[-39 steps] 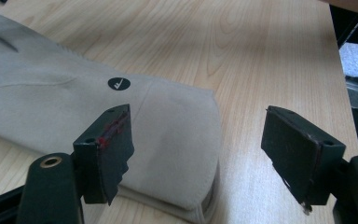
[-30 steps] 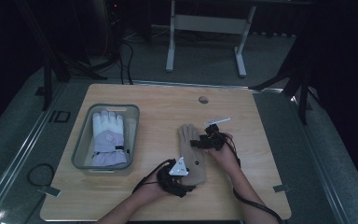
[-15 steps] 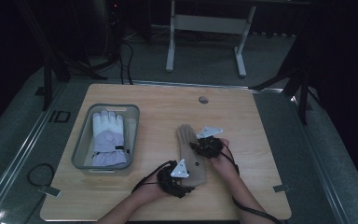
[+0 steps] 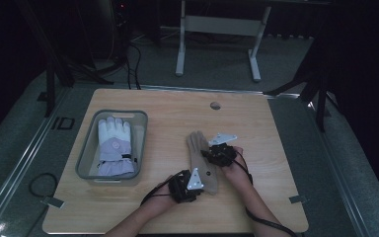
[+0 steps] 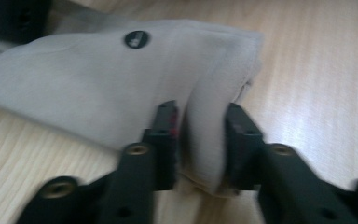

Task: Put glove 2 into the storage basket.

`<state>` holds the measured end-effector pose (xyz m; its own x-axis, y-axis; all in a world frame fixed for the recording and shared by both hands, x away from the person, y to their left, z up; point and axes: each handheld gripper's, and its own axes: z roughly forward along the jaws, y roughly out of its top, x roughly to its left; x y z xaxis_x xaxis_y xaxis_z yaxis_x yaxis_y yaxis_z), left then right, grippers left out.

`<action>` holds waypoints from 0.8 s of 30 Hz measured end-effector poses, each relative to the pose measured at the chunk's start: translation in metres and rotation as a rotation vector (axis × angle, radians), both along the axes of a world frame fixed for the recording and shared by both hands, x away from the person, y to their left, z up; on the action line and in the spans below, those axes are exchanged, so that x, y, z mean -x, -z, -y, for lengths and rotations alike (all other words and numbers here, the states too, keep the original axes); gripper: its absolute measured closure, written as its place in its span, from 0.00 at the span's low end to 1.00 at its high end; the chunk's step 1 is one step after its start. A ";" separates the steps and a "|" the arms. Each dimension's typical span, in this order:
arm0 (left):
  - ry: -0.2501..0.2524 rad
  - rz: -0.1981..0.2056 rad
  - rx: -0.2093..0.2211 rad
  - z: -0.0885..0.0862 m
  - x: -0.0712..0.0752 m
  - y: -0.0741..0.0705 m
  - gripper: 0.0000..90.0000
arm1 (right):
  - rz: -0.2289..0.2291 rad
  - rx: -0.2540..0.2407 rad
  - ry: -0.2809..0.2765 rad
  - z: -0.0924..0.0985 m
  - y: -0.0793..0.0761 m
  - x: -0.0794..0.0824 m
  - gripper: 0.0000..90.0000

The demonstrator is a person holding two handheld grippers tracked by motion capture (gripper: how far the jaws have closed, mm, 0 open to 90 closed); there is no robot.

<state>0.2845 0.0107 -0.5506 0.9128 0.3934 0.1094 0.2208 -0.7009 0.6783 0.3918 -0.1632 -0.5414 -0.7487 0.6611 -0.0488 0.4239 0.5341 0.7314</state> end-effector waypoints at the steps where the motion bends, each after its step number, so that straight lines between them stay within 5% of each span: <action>1: -0.002 -0.016 0.008 -0.001 -0.002 -0.001 0.85 | -0.010 -0.018 0.001 0.001 0.000 -0.001 0.84; 6: 0.003 -0.077 0.033 -0.007 -0.006 -0.007 0.89 | -0.009 -0.069 -0.031 0.006 -0.008 -0.001 0.85; 15: 0.032 -0.055 0.014 -0.025 0.005 -0.030 0.90 | 0.062 -0.099 -0.130 0.006 -0.030 0.011 0.85; 24: 0.027 -0.032 0.004 -0.048 0.014 -0.054 0.90 | 0.045 -0.162 -0.184 -0.012 -0.050 0.011 0.85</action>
